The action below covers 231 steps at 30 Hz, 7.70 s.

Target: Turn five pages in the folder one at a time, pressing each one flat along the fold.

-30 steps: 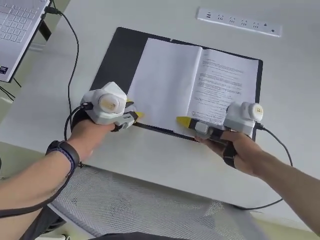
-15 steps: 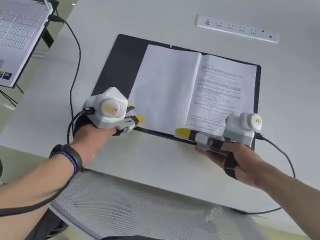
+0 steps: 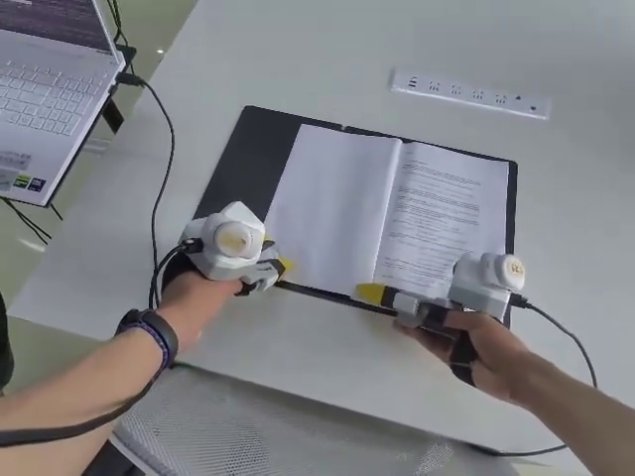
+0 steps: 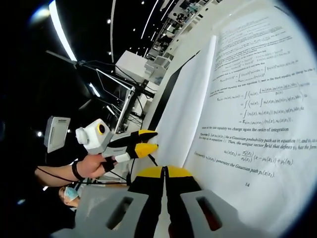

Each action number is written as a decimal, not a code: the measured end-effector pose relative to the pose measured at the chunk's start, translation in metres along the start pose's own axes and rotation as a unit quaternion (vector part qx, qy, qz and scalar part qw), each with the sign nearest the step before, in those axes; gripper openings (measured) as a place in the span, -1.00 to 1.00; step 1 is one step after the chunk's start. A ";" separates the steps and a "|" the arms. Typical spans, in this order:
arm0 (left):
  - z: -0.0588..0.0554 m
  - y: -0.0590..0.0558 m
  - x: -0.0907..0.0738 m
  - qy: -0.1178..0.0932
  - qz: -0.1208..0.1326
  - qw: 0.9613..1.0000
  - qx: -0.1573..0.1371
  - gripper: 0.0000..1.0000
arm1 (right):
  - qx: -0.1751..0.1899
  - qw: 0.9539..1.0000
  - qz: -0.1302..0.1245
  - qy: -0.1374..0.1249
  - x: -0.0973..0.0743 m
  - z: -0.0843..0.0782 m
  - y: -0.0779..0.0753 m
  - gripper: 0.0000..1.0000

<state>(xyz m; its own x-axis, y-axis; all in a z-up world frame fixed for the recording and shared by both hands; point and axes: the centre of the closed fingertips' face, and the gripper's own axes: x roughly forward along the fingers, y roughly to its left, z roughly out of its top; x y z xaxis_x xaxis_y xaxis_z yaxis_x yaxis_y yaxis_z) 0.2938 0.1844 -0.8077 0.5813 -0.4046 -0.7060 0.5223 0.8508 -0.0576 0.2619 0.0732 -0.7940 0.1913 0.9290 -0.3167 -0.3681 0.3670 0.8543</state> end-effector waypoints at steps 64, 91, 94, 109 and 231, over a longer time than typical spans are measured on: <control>0.044 -0.019 -0.114 -0.078 -0.015 0.997 0.011 0.23 | -0.267 0.926 -0.253 -0.082 -0.209 0.038 0.017 0.11; 0.033 -0.023 -0.125 -0.080 -0.021 0.997 -0.003 0.40 | -0.292 0.911 -0.289 -0.047 -0.213 0.010 0.013 0.40; 0.035 -0.024 -0.124 -0.080 -0.024 0.996 -0.002 0.40 | -0.291 0.911 -0.289 -0.047 -0.215 0.009 0.012 0.40; 0.053 -0.039 -0.110 -0.079 -0.043 0.996 0.016 0.38 | -0.285 0.912 -0.289 -0.056 -0.220 0.013 0.008 0.40; 0.105 -0.241 0.110 -0.018 -0.184 0.972 0.143 0.00 | -0.177 0.955 -0.211 -0.109 -0.190 0.055 -0.037 0.01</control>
<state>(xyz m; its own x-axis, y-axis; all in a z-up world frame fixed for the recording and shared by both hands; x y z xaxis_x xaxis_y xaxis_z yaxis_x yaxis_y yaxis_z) 0.2976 -0.1008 -0.7973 0.3411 -0.6800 -0.6490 0.8481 0.5203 -0.0994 0.2890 -0.1197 -0.7429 0.5611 0.6775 -0.4756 -0.4942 0.7350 0.4642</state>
